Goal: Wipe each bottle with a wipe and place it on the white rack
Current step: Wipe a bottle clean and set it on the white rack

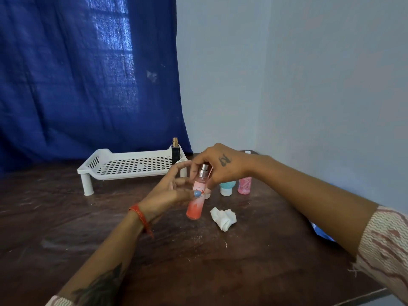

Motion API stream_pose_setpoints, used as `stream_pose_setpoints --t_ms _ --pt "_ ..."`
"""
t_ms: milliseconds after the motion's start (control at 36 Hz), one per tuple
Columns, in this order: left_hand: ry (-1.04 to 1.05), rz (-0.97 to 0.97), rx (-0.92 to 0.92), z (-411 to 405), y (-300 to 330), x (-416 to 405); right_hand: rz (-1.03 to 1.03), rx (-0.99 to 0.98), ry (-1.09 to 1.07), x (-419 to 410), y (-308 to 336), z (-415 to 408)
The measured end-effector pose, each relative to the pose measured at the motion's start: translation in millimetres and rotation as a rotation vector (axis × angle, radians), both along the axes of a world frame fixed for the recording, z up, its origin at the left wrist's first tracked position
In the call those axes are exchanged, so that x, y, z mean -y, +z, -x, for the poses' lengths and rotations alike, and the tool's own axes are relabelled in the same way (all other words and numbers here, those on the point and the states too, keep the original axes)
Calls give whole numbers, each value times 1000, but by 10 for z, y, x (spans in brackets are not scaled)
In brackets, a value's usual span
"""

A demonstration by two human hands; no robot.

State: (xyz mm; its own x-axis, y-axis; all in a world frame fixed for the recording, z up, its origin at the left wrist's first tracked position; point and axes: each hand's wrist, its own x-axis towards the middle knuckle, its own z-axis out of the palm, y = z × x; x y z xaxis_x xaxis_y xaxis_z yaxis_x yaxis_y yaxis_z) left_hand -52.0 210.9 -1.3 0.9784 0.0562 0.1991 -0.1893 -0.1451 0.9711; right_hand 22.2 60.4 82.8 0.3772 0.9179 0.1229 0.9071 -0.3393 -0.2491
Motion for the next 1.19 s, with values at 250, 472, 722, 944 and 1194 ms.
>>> stream_pose_setpoints --t_ms 250,472,722,944,1194 --pt "468 146 290 -33 22 -187 -66 122 -12 -351 461 -161" --pt "756 -42 324 -56 -92 -351 -120 251 -60 -971 634 -424" --pt "876 -98 296 -158 -205 -407 -26 358 -116 -1546 454 -689" --pt "875 -127 272 -205 -243 -415 90 406 -136 -1784 238 -843" --pt "863 -132 250 -209 -236 -398 126 422 -145 -1840 160 -897"
